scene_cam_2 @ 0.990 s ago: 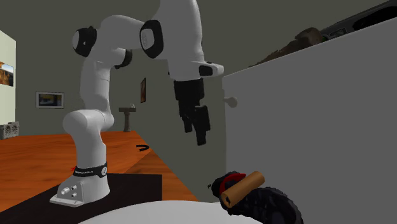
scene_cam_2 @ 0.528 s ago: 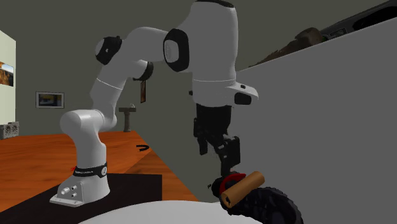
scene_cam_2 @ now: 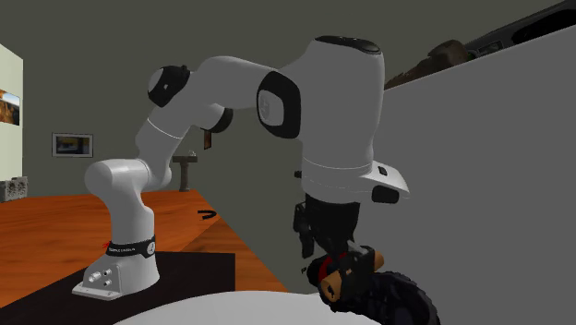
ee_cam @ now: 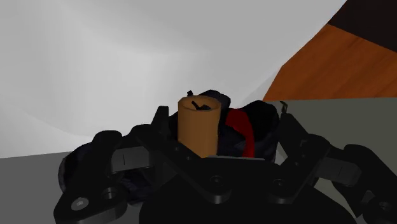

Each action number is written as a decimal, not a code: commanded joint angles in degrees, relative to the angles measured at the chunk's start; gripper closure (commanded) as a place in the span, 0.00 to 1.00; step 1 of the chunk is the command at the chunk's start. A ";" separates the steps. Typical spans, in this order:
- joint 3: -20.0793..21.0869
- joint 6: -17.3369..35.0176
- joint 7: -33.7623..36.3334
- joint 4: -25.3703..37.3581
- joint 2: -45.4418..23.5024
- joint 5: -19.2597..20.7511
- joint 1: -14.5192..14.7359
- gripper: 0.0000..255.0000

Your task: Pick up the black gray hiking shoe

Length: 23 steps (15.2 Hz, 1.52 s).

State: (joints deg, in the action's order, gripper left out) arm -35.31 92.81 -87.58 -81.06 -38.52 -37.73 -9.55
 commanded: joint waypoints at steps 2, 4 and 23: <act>0.40 1.75 -0.98 -0.83 -1.29 -0.66 -0.21 0.00; 0.40 1.75 -0.98 -0.83 -1.29 -0.66 -0.21 0.00; -0.44 -3.00 1.17 2.27 1.20 0.76 -0.36 1.00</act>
State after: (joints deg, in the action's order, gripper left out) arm -35.58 90.15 -86.66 -78.62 -37.97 -37.22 -10.15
